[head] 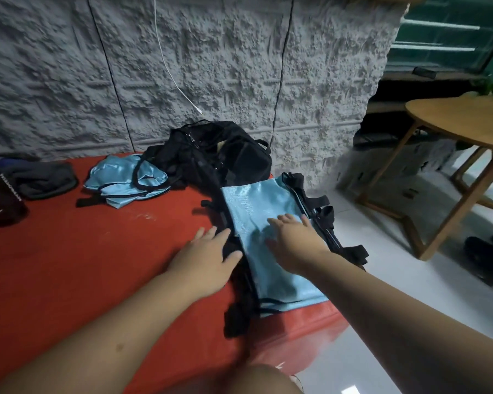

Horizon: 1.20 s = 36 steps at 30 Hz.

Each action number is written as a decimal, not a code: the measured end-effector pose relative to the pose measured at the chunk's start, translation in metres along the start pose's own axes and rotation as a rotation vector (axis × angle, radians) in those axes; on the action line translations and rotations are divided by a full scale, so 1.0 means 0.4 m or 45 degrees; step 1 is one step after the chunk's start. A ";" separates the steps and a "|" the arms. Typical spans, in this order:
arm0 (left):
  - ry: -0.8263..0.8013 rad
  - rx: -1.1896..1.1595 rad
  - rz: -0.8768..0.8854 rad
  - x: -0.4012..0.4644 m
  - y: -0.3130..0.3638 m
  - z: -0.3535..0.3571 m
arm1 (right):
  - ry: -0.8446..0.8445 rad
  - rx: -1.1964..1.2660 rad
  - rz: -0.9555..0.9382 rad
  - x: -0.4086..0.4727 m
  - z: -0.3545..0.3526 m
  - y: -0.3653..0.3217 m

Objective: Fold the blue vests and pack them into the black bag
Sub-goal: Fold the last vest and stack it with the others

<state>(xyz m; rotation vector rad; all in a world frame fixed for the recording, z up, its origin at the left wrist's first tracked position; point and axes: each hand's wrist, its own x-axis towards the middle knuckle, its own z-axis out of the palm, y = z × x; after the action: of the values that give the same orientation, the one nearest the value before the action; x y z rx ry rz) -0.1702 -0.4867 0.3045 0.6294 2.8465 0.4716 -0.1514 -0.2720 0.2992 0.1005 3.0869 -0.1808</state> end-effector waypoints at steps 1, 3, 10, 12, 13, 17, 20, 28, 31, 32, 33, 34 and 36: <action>0.049 -0.037 -0.054 -0.021 -0.044 -0.028 | 0.016 0.083 -0.013 0.003 -0.011 -0.046; 0.147 -0.079 -0.170 -0.068 -0.135 -0.082 | 0.030 0.244 -0.022 0.008 -0.029 -0.147; 0.436 -0.400 -0.522 -0.178 -0.375 -0.145 | 0.077 0.375 -0.190 0.076 -0.003 -0.479; 0.441 -0.416 -0.545 -0.175 -0.411 -0.151 | 0.060 0.394 -0.185 0.113 0.026 -0.554; 0.465 -0.427 -0.525 -0.166 -0.423 -0.159 | 0.060 0.408 -0.182 0.131 0.040 -0.583; 0.591 -0.510 -0.471 -0.127 -0.472 -0.196 | 0.038 0.389 -0.193 0.232 0.103 -0.666; 0.579 -0.511 -0.489 -0.100 -0.508 -0.217 | 0.021 0.349 -0.224 0.335 0.146 -0.708; 0.499 -0.527 -0.545 -0.058 -0.542 -0.246 | -0.118 0.100 -0.329 0.592 0.253 -0.800; 0.501 -0.533 -0.517 -0.058 -0.546 -0.255 | -0.231 0.134 -0.241 0.609 0.263 -0.840; 0.491 -0.525 -0.514 -0.058 -0.548 -0.257 | -0.241 0.126 -0.233 0.600 0.267 -0.848; 0.480 -0.515 -0.515 -0.060 -0.548 -0.260 | -0.239 0.096 -0.244 0.582 0.270 -0.852; 0.470 -0.506 -0.521 -0.060 -0.548 -0.263 | -0.236 0.046 -0.272 0.554 0.268 -0.855; 0.462 -0.497 -0.538 -0.064 -0.550 -0.266 | -0.254 -0.018 -0.365 0.468 0.253 -0.861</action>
<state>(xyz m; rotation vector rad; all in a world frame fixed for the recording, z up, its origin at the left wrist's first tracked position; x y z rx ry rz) -0.2568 -0.7152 0.3304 -0.1419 2.9531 1.1109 -0.3569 -0.6136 0.2289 -0.3407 2.8874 -0.1673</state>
